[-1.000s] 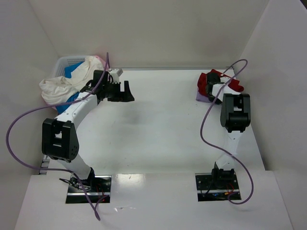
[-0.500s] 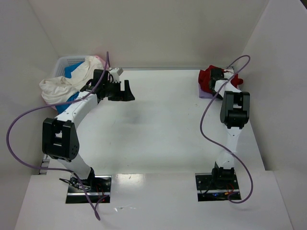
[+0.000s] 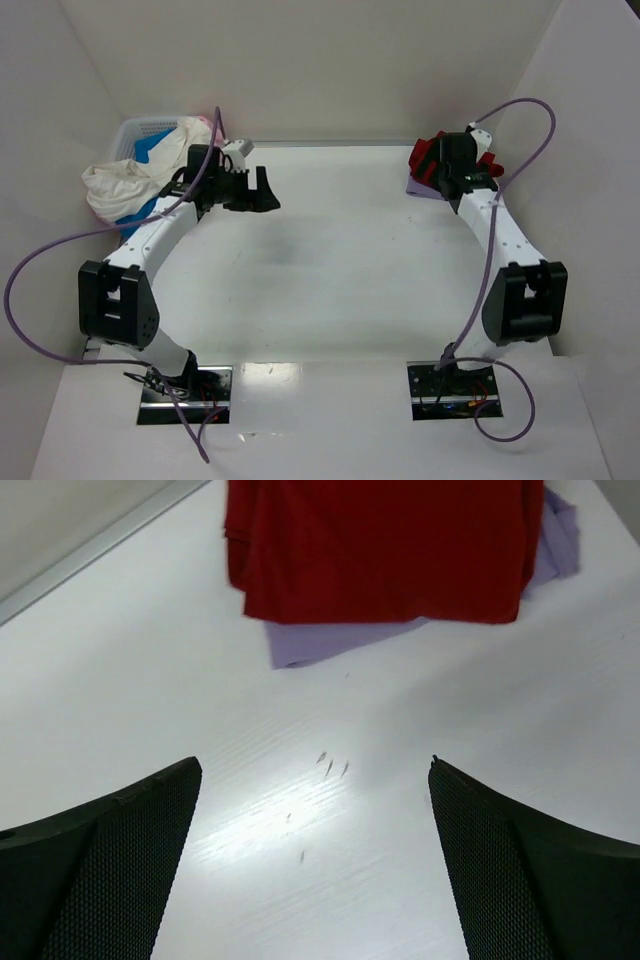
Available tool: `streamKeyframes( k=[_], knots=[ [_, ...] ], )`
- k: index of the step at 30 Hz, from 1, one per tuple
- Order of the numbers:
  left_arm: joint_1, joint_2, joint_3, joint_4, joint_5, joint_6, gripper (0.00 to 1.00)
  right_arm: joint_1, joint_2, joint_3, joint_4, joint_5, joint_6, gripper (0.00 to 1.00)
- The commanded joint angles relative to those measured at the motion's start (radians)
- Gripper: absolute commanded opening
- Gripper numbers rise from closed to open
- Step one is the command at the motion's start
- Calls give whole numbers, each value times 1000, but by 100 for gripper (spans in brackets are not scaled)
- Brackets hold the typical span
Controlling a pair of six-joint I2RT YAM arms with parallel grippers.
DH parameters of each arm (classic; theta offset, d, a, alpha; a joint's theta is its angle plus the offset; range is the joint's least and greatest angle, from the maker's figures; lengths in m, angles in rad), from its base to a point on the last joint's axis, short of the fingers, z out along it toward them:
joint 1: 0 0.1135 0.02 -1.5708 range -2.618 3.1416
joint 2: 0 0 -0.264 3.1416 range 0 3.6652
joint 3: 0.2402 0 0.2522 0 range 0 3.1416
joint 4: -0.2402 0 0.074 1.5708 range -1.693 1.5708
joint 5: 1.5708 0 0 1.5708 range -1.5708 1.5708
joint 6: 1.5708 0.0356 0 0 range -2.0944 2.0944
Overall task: Fold and stack the t-shirts
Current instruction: Put the neatly folded tshirt into the corner of the board with the right arm
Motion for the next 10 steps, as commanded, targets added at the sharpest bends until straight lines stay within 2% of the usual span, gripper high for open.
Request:
streamKeyframes(
  k=[1,6,10],
  knots=[
    [5,-112,-28,10,31,9,100,15,-123,-77,-11,-61,63,100],
    [5,-212,-85,-11,-12,9,100,15,-360,-172,20,-107,87,100],
    [5,-261,-110,-53,-49,9,100,15,-479,-215,9,-127,87,100]
  ],
)
